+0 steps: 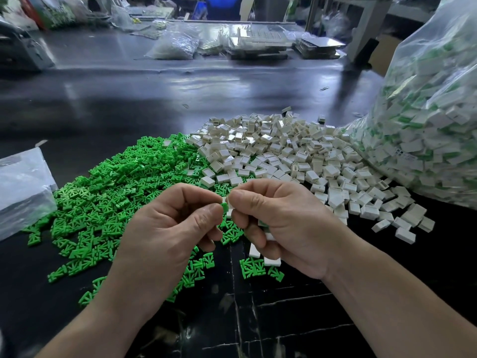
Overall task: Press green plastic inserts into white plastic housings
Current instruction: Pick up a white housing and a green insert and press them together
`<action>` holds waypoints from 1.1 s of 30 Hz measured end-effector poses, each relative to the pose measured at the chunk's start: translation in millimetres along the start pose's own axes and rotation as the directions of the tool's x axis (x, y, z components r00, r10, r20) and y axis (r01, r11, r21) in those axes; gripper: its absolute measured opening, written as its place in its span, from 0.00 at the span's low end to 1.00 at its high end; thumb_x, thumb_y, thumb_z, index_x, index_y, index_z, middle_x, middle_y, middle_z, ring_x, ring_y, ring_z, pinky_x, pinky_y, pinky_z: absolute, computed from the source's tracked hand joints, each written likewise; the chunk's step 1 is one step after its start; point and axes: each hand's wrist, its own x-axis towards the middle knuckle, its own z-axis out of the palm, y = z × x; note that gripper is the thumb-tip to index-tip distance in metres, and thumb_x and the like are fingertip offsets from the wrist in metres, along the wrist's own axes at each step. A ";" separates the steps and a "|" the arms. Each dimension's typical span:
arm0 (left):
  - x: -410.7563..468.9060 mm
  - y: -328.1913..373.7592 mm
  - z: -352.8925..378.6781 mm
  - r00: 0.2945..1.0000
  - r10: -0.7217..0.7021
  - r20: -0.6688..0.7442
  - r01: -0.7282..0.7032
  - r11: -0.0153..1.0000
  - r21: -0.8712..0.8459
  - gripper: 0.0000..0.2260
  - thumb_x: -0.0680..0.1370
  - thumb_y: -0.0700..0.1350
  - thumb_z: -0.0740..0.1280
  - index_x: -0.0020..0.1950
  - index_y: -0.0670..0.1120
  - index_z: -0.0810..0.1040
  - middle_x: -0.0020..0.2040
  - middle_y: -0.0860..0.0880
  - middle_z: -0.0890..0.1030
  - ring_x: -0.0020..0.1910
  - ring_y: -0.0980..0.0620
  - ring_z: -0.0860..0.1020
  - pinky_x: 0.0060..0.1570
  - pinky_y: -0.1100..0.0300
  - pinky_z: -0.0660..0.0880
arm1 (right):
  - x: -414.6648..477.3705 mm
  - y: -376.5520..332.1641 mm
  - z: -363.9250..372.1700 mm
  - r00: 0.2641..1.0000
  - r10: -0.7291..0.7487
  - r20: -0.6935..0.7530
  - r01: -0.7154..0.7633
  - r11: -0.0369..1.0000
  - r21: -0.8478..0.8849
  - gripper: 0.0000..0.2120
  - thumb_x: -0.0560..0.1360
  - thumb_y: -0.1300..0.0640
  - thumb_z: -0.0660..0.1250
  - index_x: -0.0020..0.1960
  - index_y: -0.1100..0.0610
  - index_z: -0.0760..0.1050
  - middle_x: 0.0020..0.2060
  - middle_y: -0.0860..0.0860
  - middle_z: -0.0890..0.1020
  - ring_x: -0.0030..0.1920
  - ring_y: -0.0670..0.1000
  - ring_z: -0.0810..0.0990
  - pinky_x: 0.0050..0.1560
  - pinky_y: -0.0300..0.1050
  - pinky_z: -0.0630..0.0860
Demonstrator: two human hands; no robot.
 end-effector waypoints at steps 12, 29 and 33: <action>-3.4 4.9 4.8 0.997 0.060 -0.044 -0.059 0.998 0.005 0.05 0.70 0.47 0.71 0.44 0.50 0.83 0.36 0.45 0.83 0.34 0.49 0.82 0.32 0.63 0.78 | -0.1 3.1 1.5 0.993 -0.119 -0.005 0.119 0.991 -0.061 0.06 0.79 0.54 0.69 0.44 0.53 0.82 0.33 0.52 0.78 0.25 0.47 0.72 0.21 0.37 0.66; -1.1 5.7 4.9 0.970 -0.100 0.223 0.199 0.856 -0.478 0.17 0.72 0.52 0.73 0.57 0.44 0.82 0.31 0.45 0.78 0.25 0.51 0.76 0.24 0.62 0.74 | -4.3 3.3 7.7 0.992 -0.061 0.107 0.057 0.998 0.037 0.14 0.81 0.53 0.65 0.53 0.66 0.77 0.32 0.53 0.76 0.23 0.46 0.69 0.20 0.35 0.63; -1.5 5.9 4.7 0.953 -0.140 0.270 0.266 0.816 -0.514 0.17 0.68 0.51 0.77 0.52 0.44 0.82 0.28 0.45 0.76 0.22 0.51 0.74 0.22 0.63 0.72 | -7.2 0.4 9.6 0.987 -0.047 0.154 0.043 0.998 0.035 0.13 0.81 0.53 0.66 0.46 0.64 0.76 0.31 0.53 0.75 0.23 0.45 0.68 0.19 0.35 0.62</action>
